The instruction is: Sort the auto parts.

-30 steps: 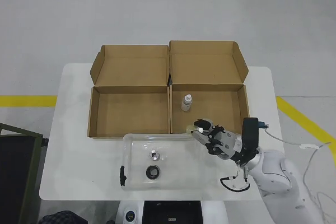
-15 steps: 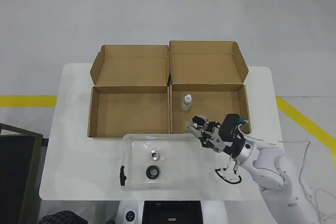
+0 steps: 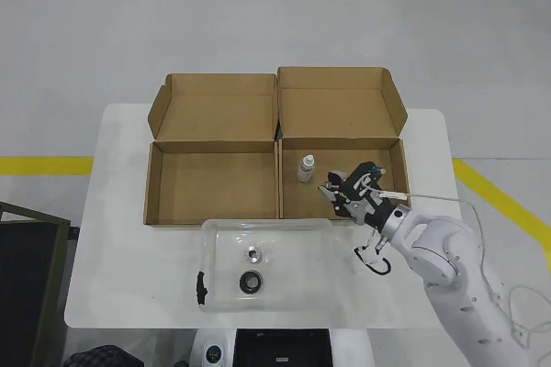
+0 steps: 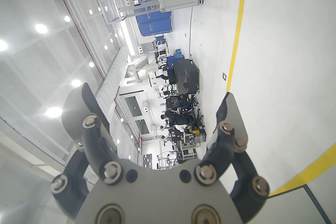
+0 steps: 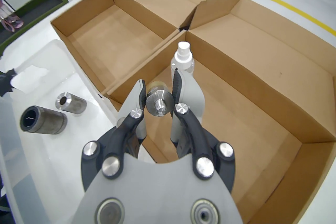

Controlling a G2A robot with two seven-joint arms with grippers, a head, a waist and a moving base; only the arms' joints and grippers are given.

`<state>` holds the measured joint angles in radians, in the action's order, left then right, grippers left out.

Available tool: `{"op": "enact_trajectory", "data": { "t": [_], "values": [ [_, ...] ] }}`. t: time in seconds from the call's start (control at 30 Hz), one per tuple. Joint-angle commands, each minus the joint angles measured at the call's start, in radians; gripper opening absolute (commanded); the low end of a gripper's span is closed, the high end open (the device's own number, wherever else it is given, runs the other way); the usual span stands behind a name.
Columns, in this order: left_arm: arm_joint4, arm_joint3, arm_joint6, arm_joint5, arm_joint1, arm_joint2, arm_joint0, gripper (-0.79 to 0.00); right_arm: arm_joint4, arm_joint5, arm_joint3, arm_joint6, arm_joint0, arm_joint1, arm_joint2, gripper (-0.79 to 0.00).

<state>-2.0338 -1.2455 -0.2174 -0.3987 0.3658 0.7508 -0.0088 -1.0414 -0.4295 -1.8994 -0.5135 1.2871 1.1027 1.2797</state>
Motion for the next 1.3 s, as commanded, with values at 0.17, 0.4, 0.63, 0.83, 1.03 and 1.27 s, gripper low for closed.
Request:
{"op": "enact_trajectory", "data": {
  "t": [0.17,0.4,0.63,0.83,1.03,1.27],
  "values": [
    [0.0,0.0,0.0,0.0,0.0,0.0,0.0,0.0,-0.053,0.03,0.084,-0.076,-0.088,0.009,-0.063,-0.785],
    [0.0,0.0,0.0,0.0,0.0,0.0,0.0,0.0,-0.126,0.084,0.172,-0.127,-0.167,0.023,-0.134,-0.785],
    [0.0,0.0,0.0,0.0,0.0,0.0,0.0,0.0,-0.143,0.105,0.268,-0.15,-0.232,0.037,-0.186,-0.785],
    [0.0,0.0,0.0,0.0,0.0,0.0,0.0,0.0,-0.17,0.114,0.314,-0.168,-0.261,0.045,-0.212,-0.785],
    [0.0,0.0,0.0,0.0,0.0,0.0,0.0,0.0,-0.18,0.121,0.333,-0.171,-0.273,0.051,-0.231,-0.585],
    [0.0,0.0,0.0,0.0,0.0,0.0,0.0,0.0,-0.2,0.121,0.282,-0.165,-0.258,0.051,-0.226,-0.462]
  ]
}}
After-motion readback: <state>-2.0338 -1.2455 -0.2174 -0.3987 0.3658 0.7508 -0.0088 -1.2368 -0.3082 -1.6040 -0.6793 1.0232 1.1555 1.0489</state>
